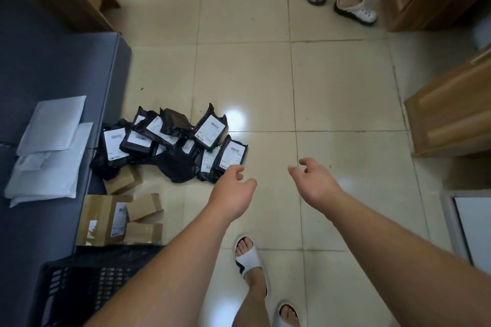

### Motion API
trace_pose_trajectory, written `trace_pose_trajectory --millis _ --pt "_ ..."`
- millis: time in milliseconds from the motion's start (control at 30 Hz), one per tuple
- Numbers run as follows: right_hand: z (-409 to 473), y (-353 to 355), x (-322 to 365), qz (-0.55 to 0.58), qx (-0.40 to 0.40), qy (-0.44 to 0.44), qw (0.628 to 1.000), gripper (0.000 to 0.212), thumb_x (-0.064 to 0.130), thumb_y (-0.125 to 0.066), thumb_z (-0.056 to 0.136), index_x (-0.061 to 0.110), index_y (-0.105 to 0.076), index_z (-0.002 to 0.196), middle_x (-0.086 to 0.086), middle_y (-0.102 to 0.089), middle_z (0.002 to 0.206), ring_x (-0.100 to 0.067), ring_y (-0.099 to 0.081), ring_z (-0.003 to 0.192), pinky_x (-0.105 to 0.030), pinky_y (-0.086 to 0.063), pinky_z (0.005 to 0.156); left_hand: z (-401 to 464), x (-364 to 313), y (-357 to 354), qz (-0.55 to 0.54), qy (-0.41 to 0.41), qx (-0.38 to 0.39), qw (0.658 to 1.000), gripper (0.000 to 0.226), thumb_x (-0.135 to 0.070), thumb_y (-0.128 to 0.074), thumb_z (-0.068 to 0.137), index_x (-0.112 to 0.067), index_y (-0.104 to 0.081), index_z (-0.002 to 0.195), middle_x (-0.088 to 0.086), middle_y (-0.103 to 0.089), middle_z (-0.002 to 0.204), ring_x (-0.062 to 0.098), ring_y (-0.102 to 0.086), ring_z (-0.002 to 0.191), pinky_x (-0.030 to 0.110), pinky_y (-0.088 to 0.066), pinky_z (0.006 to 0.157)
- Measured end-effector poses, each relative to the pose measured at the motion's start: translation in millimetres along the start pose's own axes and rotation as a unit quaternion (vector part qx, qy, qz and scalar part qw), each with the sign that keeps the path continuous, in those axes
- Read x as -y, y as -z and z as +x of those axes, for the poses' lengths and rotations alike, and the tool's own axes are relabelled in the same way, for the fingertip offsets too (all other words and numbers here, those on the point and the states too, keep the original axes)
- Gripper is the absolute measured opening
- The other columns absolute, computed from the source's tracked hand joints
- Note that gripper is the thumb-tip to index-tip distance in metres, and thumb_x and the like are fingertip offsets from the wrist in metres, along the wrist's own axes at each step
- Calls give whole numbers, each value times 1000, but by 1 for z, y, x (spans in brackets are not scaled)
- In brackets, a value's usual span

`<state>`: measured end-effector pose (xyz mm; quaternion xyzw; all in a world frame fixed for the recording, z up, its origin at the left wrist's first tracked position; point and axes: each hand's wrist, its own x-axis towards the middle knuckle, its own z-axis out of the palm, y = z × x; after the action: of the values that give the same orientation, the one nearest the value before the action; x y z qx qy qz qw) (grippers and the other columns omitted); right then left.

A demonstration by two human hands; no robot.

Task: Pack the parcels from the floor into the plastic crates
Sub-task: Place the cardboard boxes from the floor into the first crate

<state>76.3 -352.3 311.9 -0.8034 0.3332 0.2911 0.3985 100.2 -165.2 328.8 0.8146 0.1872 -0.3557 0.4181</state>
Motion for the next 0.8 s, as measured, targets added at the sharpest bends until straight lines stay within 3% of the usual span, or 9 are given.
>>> trace_pose_trajectory --millis 267,333,433,567,733,800 --pt "48 6 67 -21 9 22 999 58 49 -44 100 22 -40 151 -10 -45 151 -30 -50 130 -34 -37 97 53 -45 40 -23 8 -24 999 51 -31 -57 95 -31 -47 145 -11 -54 139 15 -58 114 29 -47 82" --pt "62 0 79 -28 20 27 999 58 48 -45 100 21 -40 151 -10 -45 151 -29 -50 131 -35 -38 102 63 -48 45 -43 21 -29 998 51 -32 -57 94 -31 -48 144 -11 -55 138 17 -62 112 30 -51 84" --pt "80 -14 96 -48 52 41 997 59 49 -46 100 20 -40 151 -9 -45 152 -28 -50 132 -37 -39 107 76 -48 52 -74 47 -47 995 50 -30 -58 95 -31 -48 144 -10 -55 137 13 -58 111 23 -45 73" --pt "97 -28 122 -93 99 64 989 58 48 -46 100 20 -40 151 -9 -45 152 -27 -50 132 -35 -38 104 87 -41 69 -122 101 -93 983 50 -32 -58 95 -31 -48 144 -10 -56 135 14 -57 112 28 -46 86" --pt "103 -49 162 -167 143 112 969 58 49 -46 100 22 -40 151 -7 -45 151 -25 -53 127 -30 -39 93 82 -18 94 -226 160 -147 950 43 -30 -61 94 -30 -53 137 -7 -60 130 15 -59 106 27 -44 81" --pt "101 -66 178 -198 157 132 958 58 48 -46 100 22 -40 151 -7 -45 151 -25 -53 126 -31 -40 95 76 -2 105 -255 175 -165 937 42 -29 -61 95 -29 -53 136 -6 -59 129 16 -58 106 28 -44 82"
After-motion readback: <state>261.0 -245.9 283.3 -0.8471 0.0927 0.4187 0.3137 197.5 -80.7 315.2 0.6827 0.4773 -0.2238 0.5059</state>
